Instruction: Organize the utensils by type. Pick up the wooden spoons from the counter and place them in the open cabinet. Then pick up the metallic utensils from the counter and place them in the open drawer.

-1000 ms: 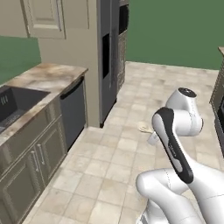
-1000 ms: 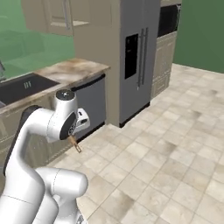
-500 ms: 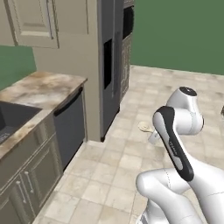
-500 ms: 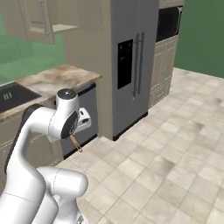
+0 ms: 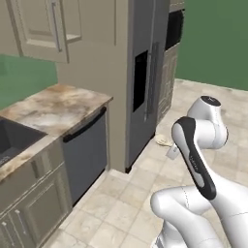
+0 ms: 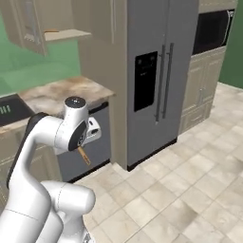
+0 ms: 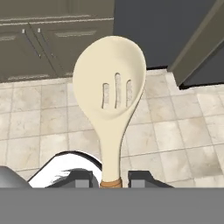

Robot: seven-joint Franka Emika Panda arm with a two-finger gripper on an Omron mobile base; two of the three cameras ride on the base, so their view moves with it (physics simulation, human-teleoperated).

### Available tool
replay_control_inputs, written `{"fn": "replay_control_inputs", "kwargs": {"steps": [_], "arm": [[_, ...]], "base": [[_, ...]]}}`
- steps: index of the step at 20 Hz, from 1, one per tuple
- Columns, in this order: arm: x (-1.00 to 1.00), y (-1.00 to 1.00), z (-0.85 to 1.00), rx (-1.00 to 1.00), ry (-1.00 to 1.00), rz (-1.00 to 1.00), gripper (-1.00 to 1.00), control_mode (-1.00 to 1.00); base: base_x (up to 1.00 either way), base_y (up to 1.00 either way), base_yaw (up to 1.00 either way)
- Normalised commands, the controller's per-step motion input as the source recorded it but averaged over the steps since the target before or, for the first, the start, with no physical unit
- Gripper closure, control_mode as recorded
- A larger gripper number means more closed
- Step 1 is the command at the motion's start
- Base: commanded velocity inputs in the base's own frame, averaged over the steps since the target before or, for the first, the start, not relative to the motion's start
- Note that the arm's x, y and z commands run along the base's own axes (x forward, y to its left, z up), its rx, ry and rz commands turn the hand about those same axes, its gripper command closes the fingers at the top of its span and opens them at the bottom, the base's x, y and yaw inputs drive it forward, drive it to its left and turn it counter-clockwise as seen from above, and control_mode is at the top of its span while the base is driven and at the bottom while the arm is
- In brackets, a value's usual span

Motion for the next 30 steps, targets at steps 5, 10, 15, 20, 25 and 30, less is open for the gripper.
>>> {"fn": "replay_control_inputs", "kwargs": {"steps": [5, 10, 15, 20, 25, 30], "arm": [[0.00, 0.00, 0.00, 0.00, 0.00, 0.00, 1.00, 1.00], [0.00, 0.00, 0.00, 0.00, 0.00, 0.00, 1.00, 1.00], [0.00, 0.00, 0.00, 0.00, 0.00, 0.00, 1.00, 1.00], [0.00, 0.00, 0.00, 0.00, 0.00, 0.00, 1.00, 1.00], [0.00, 0.00, 0.00, 0.00, 0.00, 0.00, 1.00, 1.00], [0.00, 0.00, 0.00, 0.00, 0.00, 0.00, 1.00, 1.00]], "base": [[0.85, -0.27, 0.42], [0.77, -0.29, 0.47], [0.67, -0.34, 0.49], [0.33, -0.35, 0.34], [0.32, -0.34, 0.17], [0.49, -0.30, 0.23]]}}
